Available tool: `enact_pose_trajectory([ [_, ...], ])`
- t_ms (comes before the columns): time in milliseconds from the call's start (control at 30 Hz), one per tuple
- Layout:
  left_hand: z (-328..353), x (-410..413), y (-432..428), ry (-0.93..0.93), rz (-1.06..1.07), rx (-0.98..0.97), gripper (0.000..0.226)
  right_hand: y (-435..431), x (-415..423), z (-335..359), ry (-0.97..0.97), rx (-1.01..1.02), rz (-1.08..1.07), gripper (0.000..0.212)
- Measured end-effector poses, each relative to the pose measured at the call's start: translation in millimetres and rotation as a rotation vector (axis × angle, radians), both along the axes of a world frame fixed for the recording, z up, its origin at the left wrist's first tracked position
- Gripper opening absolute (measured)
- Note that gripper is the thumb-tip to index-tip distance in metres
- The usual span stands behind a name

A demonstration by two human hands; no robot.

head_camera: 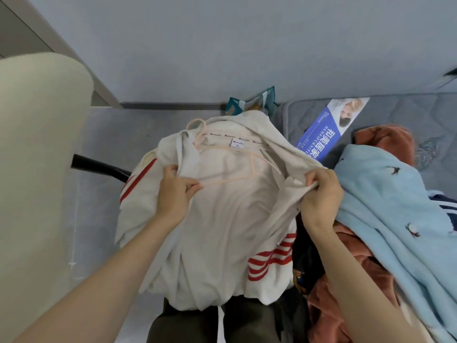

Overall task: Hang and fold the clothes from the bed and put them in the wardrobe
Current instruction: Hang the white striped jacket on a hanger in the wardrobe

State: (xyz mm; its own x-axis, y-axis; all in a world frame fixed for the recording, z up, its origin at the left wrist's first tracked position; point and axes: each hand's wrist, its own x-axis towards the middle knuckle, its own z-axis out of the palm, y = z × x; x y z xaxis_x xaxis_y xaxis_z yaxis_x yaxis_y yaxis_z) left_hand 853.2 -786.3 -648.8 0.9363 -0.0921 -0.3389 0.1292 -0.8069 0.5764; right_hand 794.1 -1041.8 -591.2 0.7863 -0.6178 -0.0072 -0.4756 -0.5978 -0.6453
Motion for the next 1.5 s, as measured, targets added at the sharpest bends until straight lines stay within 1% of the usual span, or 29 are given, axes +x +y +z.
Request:
enact_pose_trajectory([
  [100, 2, 5, -14, 0.060, -0.055, 0.000, 0.019, 24, -3, 22, -0.201, 0.223, -0.009, 0.034],
  [200, 0, 1, -35, 0.101, -0.115, -0.032, 0.018, 40, 3, 45, -0.348, 0.333, 0.012, 0.046],
  [267, -2, -3, -49, 0.110, -0.129, -0.107, 0.018, 50, 15, 57, -0.428, 0.379, 0.083, 0.048],
  [300, -4, -4, -56, 0.121, -0.133, -0.139, 0.018, 55, 22, 59, -0.447, 0.421, 0.145, 0.046],
  [333, -4, -4, -60, 0.119, -0.137, -0.151, 0.019, 62, 28, 57, -0.431, 0.488, 0.211, 0.040],
  [367, -6, -4, -61, 0.121, -0.131, -0.162, 0.022, 68, 32, 52, -0.373, 0.569, 0.274, 0.034],
  [400, -7, -5, -60, 0.133, -0.102, -0.192, 0.029, 71, 33, 43, -0.276, 0.635, 0.332, 0.030],
  [433, -8, -7, -54, 0.146, -0.070, -0.238, 0.037, 74, 32, 33, -0.162, 0.653, 0.373, 0.033],
  [500, -10, -19, -35, 0.129, -0.018, -0.351, 0.048, 72, 22, 12, 0.047, 0.549, 0.389, 0.048],
  [533, -10, -28, -25, 0.100, 0.021, -0.378, 0.049, 71, 15, 3, 0.109, 0.484, 0.367, 0.052],
  [567, -9, -38, -16, 0.073, 0.067, -0.372, 0.049, 71, 6, -4, 0.152, 0.442, 0.340, 0.052],
  [600, -10, -47, -8, 0.033, 0.110, -0.320, 0.047, 73, -3, -9, 0.198, 0.433, 0.329, 0.048],
  [633, -11, -53, -1, -0.022, 0.137, -0.219, 0.045, 78, -12, -15, 0.260, 0.440, 0.329, 0.041],
  [667, -13, -58, 6, -0.071, 0.148, -0.079, 0.044, 84, -21, -21, 0.345, 0.455, 0.337, 0.037],
  [700, -15, -61, 13, -0.077, 0.152, 0.062, 0.046, 90, -30, -27, 0.443, 0.464, 0.350, 0.039],
  [733, -16, -62, 19, -0.028, 0.159, 0.172, 0.051, 96, -39, -33, 0.529, 0.458, 0.367, 0.043],
  [800, -15, -61, 31, 0.096, 0.138, 0.279, 0.054, 107, -55, -44, 0.644, 0.388, 0.404, 0.053],
  [900, -14, -69, 41, 0.141, -0.018, 0.429, 0.055, 119, -75, -56, 0.707, 0.240, 0.499, 0.065],
  [967, -12, -78, 44, 0.167, -0.032, 0.544, 0.059, 122, -84, -65, 0.731, 0.149, 0.562, 0.068],
  [1000, -11, -85, 46, 0.174, -0.031, 0.602, 0.054, 122, -87, -69, 0.734, 0.099, 0.581, 0.065],
  [1067, -5, -98, 47, 0.176, -0.052, 0.649, 0.036, 122, -91, -74, 0.719, -0.013, 0.607, 0.050],
  [1133, 5, -109, 41, 0.156, -0.059, 0.555, 0.027, 120, -95, -77, 0.714, -0.097, 0.623, 0.031],
  [1200, 21, -115, 29, 0.105, -0.065, 0.426, 0.025, 119, -99, -78, 0.729, -0.132, 0.643, 0.020],
  [1233, 28, -117, 21, 0.091, -0.071, 0.387, 0.025, 119, -101, -78, 0.730, -0.136, 0.656, 0.017],
  [1300, 41, -118, 7, 0.121, -0.077, 0.293, 0.028, 114, -105, -75, 0.679, -0.115, 0.652, 0.019],
  [1367, 53, -121, -10, 0.155, -0.019, 0.122, 0.030, 105, -110, -68, 0.585, -0.058, 0.622, 0.023],
  [1433, 61, -125, -26, 0.200, 0.081, -0.073, 0.033, 94, -118, -60, 0.528, 0.041, 0.614, 0.025],
  [1500, 61, -131, -40, 0.307, 0.216, -0.293, 0.035, 81, -126, -55, 0.507, 0.249, 0.538, 0.021],
])
